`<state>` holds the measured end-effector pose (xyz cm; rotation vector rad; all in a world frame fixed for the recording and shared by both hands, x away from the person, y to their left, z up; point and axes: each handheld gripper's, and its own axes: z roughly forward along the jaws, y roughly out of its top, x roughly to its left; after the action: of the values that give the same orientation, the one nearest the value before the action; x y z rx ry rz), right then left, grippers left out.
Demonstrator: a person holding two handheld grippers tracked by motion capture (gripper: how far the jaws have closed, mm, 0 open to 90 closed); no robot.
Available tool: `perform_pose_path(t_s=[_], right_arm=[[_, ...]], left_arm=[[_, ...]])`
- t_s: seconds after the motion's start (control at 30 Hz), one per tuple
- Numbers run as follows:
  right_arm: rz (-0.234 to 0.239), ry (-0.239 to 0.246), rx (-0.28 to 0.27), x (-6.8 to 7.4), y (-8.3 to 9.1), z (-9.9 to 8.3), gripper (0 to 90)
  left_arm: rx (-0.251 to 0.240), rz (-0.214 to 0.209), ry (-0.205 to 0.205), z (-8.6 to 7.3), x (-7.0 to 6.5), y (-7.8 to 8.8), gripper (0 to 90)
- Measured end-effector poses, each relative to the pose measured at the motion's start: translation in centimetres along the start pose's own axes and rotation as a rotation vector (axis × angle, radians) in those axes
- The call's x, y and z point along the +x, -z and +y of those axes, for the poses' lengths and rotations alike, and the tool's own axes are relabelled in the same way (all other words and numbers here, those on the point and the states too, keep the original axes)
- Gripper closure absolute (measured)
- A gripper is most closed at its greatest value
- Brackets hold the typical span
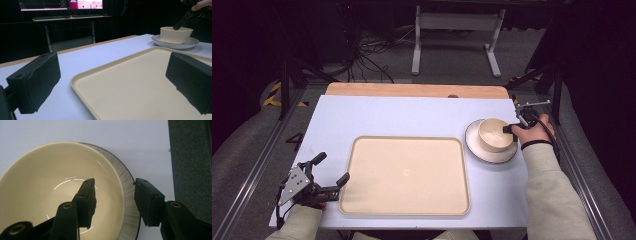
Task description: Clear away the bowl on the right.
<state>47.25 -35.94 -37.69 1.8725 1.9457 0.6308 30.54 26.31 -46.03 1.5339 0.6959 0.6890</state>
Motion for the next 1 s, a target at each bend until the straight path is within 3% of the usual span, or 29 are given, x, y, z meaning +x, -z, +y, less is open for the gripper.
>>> perform_pose_path(t_s=[0.13,0.27,0.4,0.6,0.67,0.87,1.0], right_arm=[[0.016,-0.007,0.056,-0.4,-0.7,0.1,56.9],[0.018,0.005,0.078,-0.4,-1.1,0.3,59.4],[0.046,-0.015,0.118,-0.2,-1.9,0.4,61.8],[0.055,-0.052,0.187,-0.5,-2.4,0.5,79.0],[0.062,-0.083,0.205,-0.7,-2.3,0.5,81.0],[0.100,-0.148,0.212,-1.1,-2.1,0.5,84.2],[0.066,-0.135,0.191,-0.4,-1.4,0.5,84.3]], left_arm=[[0.000,0.000,0.000,0.0,0.0,0.0,0.1],[0.000,0.000,0.000,0.0,0.0,0.0,0.1],[0.000,0.000,0.000,0.0,0.0,0.0,0.1],[0.000,0.000,0.000,0.0,0.0,0.0,0.1],[0.001,0.000,-0.002,0.0,0.0,0.0,0.1],[0.001,0.001,-0.002,0.0,0.0,0.0,0.1],[0.000,0.002,0.000,0.0,0.0,0.0,0.1]])
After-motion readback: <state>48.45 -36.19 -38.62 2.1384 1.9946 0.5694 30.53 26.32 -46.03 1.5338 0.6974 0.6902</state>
